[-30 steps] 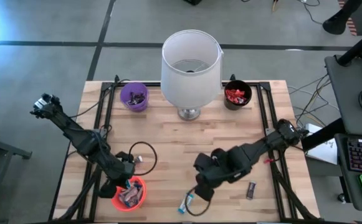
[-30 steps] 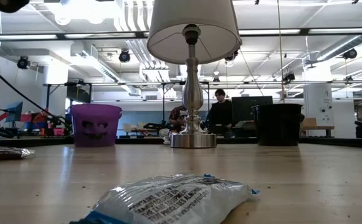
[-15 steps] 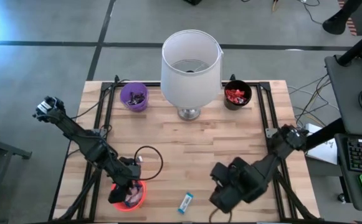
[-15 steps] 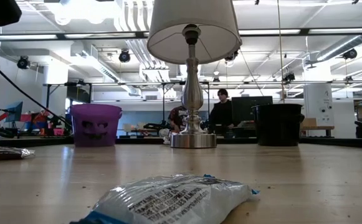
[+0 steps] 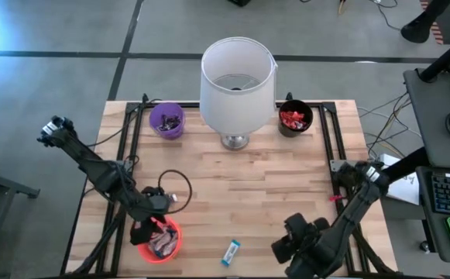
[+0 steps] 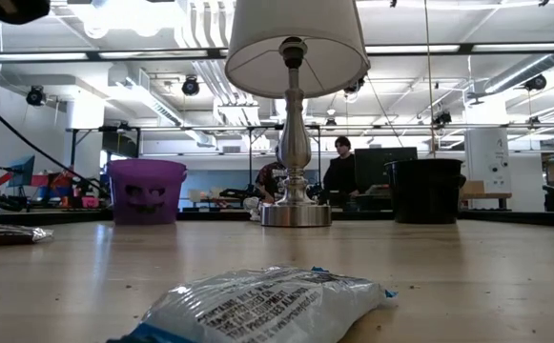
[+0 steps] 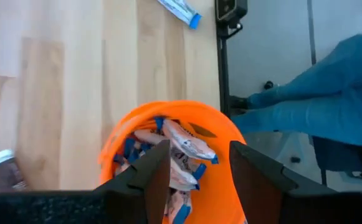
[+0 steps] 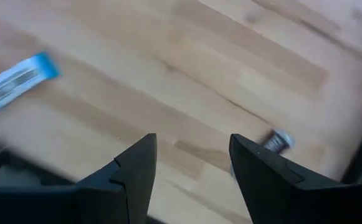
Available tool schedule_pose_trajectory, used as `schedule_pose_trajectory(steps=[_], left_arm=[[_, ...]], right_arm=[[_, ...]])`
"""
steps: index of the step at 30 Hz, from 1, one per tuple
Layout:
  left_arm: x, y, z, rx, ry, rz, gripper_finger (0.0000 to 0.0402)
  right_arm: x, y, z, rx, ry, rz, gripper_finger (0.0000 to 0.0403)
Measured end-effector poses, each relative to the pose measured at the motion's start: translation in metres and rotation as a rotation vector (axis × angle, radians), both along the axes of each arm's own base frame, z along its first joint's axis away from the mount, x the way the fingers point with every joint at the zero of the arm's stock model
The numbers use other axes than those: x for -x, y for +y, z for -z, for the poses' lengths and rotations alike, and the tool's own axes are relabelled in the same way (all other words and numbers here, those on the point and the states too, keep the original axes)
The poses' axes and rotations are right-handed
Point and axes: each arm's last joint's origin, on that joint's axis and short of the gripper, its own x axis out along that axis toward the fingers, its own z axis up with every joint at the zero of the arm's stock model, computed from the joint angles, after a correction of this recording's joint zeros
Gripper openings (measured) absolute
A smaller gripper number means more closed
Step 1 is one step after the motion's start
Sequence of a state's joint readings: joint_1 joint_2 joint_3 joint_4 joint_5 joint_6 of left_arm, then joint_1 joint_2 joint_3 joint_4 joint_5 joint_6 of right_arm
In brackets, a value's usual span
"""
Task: Organize candy in baskets
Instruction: Put the brown chocolate bar into the purple bucket
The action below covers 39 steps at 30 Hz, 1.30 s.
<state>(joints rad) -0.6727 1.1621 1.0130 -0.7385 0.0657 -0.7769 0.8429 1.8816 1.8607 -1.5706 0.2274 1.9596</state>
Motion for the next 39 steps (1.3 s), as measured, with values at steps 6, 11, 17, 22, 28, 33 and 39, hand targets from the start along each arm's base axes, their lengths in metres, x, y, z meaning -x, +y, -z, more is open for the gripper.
schedule_pose_trajectory(steps=[6,11,17,22,28,33,39], left_arm=[[0.017,0.017,-0.010,-0.079,-0.033,-0.049,0.0146],[0.032,0.031,-0.015,-0.140,-0.039,-0.078,0.0146],[0.043,0.041,-0.025,-0.130,-0.097,-0.088,0.0146],[0.049,0.046,-0.030,-0.102,-0.122,-0.097,0.0146],[0.051,0.048,-0.032,-0.074,-0.116,-0.127,0.0146],[0.049,0.046,-0.030,-0.061,-0.094,-0.154,0.0146],[0.042,0.041,-0.030,-0.032,-0.111,-0.165,0.0146]], right_arm=[[0.019,0.002,0.035,0.038,0.089,0.256,0.0194],[0.026,0.000,0.054,0.008,0.241,0.341,0.0194],[0.025,0.002,0.085,-0.056,0.216,0.376,0.0194],[0.027,0.001,0.104,-0.111,0.245,0.399,0.0194],[0.035,-0.001,0.114,-0.095,0.301,0.416,0.0194],[0.040,-0.003,0.119,-0.073,0.312,0.410,0.0194],[0.047,-0.004,0.128,-0.065,0.314,0.397,0.0194]])
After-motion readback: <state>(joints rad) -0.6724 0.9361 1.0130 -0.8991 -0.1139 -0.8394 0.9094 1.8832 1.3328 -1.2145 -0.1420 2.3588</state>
